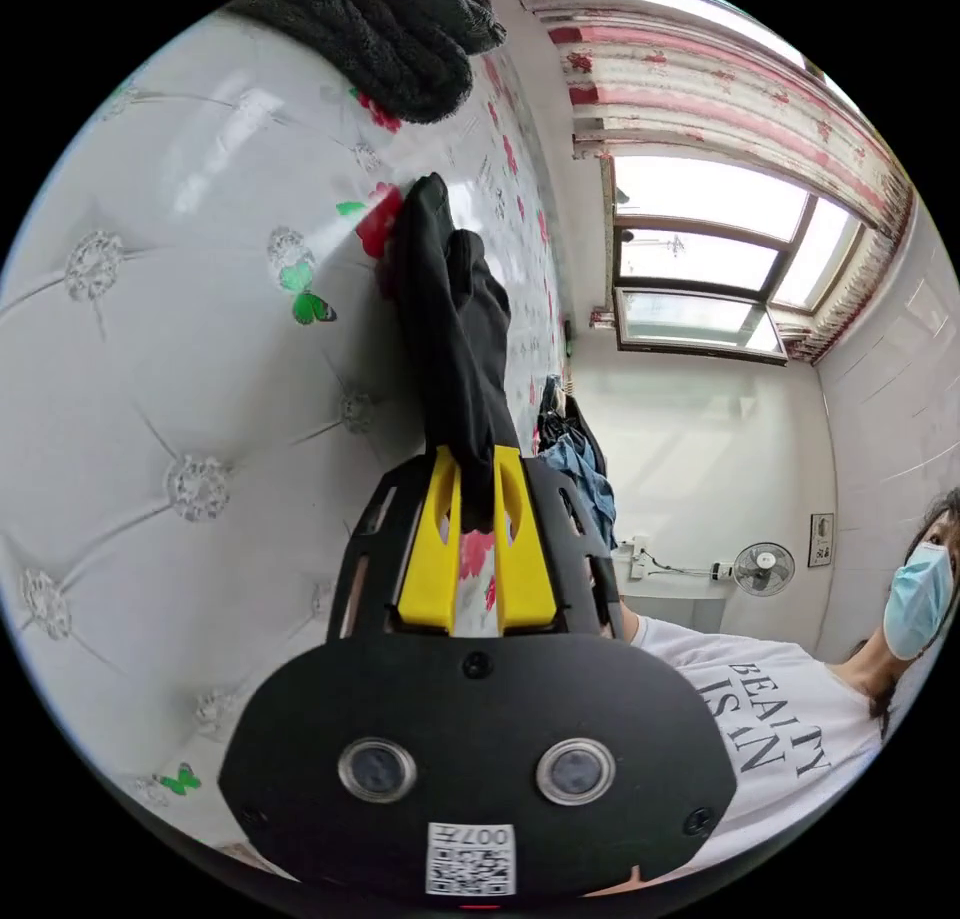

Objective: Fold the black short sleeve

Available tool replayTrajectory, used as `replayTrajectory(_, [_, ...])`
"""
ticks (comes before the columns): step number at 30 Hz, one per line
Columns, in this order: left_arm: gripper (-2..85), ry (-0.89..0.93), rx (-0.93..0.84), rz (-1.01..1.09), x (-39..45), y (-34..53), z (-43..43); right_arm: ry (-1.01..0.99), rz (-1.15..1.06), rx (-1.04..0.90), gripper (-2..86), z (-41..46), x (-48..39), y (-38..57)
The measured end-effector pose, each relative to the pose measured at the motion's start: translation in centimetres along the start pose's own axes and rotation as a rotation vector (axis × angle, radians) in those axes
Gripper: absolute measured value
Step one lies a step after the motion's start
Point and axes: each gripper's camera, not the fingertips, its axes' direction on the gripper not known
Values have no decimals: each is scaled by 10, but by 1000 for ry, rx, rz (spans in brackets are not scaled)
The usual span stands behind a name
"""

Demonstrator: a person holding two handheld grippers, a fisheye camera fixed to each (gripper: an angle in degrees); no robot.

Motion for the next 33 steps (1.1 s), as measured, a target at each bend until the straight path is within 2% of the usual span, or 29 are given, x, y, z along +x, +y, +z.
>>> replayTrajectory(5, [51,56,50,-77,39,48,-72,-175,96,21,0,3,-4,55])
replayTrajectory(9, [50,106,113,-70,82,38,-125,-230,137,17,0,24,-24,64])
replayTrajectory(12, [50,109,158,22,132,2,-167,-204,-18,-4,0,49,-87,33])
replayTrajectory(17, [50,120,267,270,281,-77,-295,-209,-285,13,0,107,-216,-4])
replayTrajectory(21, [50,80,365,420,373,-72,-418,-292,-473,-2,0,186,-308,10])
replayTrajectory(23, [50,22,410,436,389,-48,-466,-312,-524,-39,0,229,-332,28])
replayTrajectory(25, [51,-54,455,415,387,-17,-508,-311,-551,-104,1,296,-343,59])
replayTrajectory(27, [54,-135,509,309,356,29,-551,-304,-528,-153,1,352,-335,83])
replayTrajectory(30, [60,-269,577,133,303,86,-577,-260,-385,-266,2,456,-286,128])
replayTrajectory(32, [63,-453,608,-70,245,152,-582,-191,-320,-381,2,512,-244,155])
replayTrajectory(33, [62,-493,616,-105,235,170,-579,-119,-279,-473,1,540,-213,173])
